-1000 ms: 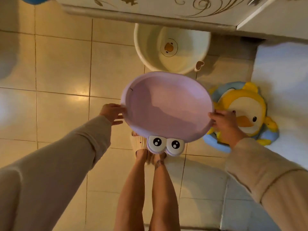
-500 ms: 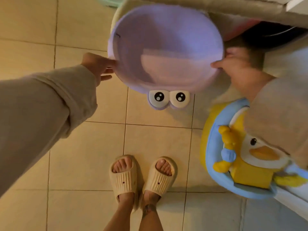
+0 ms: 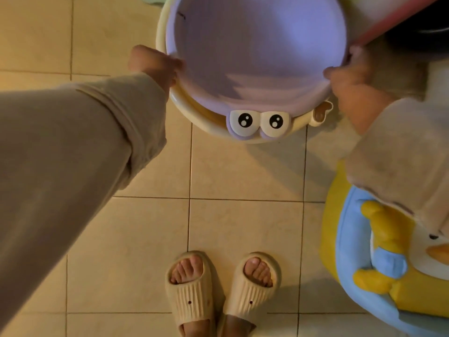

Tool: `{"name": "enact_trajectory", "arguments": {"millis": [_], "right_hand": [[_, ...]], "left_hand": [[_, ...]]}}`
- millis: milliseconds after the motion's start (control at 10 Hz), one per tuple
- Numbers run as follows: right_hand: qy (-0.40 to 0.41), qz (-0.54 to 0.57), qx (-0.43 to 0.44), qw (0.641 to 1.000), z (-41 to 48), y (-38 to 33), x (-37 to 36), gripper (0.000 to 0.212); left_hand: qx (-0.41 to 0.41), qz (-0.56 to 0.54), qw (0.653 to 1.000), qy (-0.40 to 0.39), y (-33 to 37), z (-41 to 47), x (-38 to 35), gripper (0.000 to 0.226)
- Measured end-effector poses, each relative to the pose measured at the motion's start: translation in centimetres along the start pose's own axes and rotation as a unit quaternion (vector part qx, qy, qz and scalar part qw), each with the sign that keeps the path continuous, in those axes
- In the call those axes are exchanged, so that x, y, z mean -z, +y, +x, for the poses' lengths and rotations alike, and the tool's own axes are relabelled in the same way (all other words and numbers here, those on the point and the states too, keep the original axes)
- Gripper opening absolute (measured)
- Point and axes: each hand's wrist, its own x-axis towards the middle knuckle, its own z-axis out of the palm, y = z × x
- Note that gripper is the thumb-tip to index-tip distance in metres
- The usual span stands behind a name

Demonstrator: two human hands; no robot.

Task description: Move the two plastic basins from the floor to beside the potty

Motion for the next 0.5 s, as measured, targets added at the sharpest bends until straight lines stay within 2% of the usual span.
{"name": "enact_trajectory", "arguments": {"millis": [100, 200, 300, 400, 500], "right_hand": [[-0.005, 0.011, -0.005, 1.000, -0.6, 0.7, -0.2, 0.064], [-0.066, -0.040, 0.008, 0.997, -1.1, 0.7, 0.3, 0.074], [-0.128, -0.059, -0.006, 0.990, -2.9, 0.2, 1.4, 0.080], [-0.127, 0.036, -0.050, 0.990, -6.1, -0.2, 4.1, 0.071], [-0.109, 0.127, -0.019, 0.986, -11.0, 0.8, 9.4, 0.031]], "left_hand": [[0.007, 0.009, 1.000, 0.020, -0.4, 0.0, -0.5, 0.039], [-0.008, 0.030, 0.999, 0.037, -0.7, 0.0, -0.9, 0.043], [-0.016, 0.037, 0.999, 0.022, -0.9, -1.4, -0.2, 0.044], [-0.043, 0.085, 0.995, -0.011, -2.2, -3.6, 1.3, 0.039], [-0.052, 0.175, 0.983, -0.031, -4.4, -7.8, 3.3, 0.026]]}}
